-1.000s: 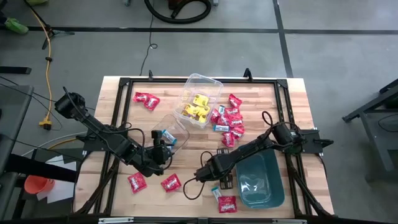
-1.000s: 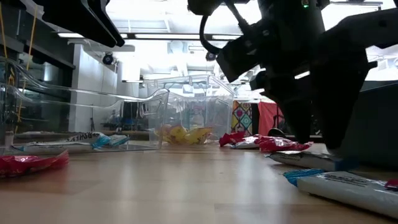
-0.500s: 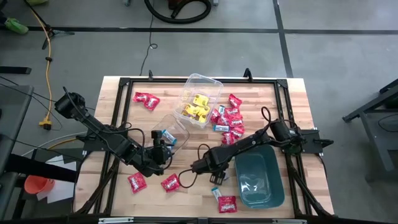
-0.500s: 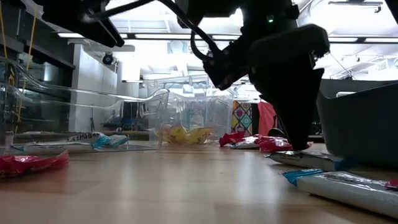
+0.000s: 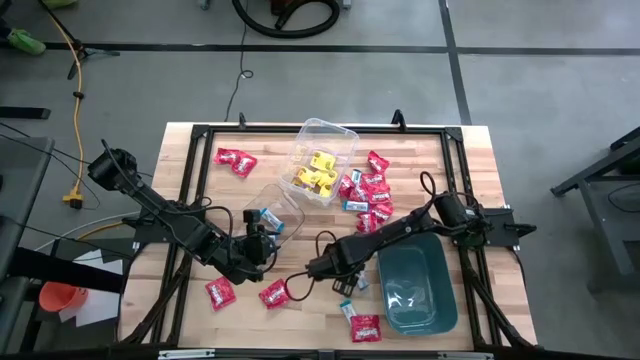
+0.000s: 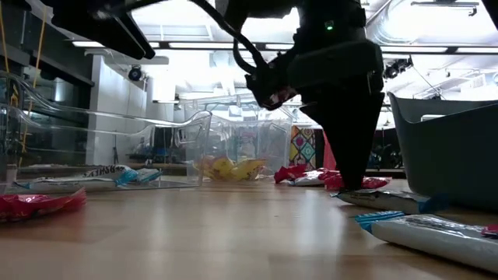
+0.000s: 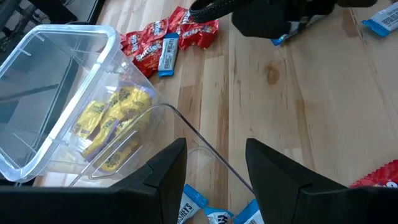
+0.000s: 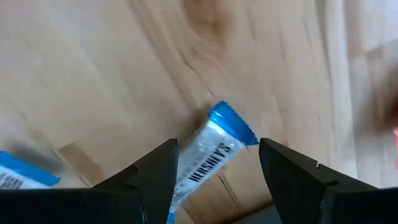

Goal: Sort candy
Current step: Put the white chocolate into the transparent bin

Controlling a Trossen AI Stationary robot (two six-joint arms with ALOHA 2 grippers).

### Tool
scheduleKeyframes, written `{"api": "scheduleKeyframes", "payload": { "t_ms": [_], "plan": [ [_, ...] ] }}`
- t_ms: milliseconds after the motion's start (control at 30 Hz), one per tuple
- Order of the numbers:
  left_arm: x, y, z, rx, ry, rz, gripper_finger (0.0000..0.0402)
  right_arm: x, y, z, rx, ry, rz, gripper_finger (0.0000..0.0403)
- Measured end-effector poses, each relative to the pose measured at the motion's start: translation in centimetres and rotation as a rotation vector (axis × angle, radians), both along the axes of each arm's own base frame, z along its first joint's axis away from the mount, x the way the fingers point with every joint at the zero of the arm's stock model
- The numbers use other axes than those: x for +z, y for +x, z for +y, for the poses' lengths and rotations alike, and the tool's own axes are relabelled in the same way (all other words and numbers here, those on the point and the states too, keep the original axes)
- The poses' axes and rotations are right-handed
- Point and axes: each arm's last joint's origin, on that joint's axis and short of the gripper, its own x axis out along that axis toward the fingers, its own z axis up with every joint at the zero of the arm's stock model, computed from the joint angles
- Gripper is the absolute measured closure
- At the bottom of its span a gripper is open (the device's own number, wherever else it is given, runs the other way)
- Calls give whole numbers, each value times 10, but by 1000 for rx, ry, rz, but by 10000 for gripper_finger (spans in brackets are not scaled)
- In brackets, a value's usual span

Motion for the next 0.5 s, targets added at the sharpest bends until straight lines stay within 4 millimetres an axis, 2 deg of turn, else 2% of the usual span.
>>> {"api": "scheduleKeyframes", "payload": {
  "t_ms": [333,500],
  "plan": [
    [0,0,0,-1,-3,1,247,0,-2,3,-41,-6,10,181],
    [0,0,-1,-10,-13,9,247,-10,0,4,-36,6,34,181]
  ]
}}
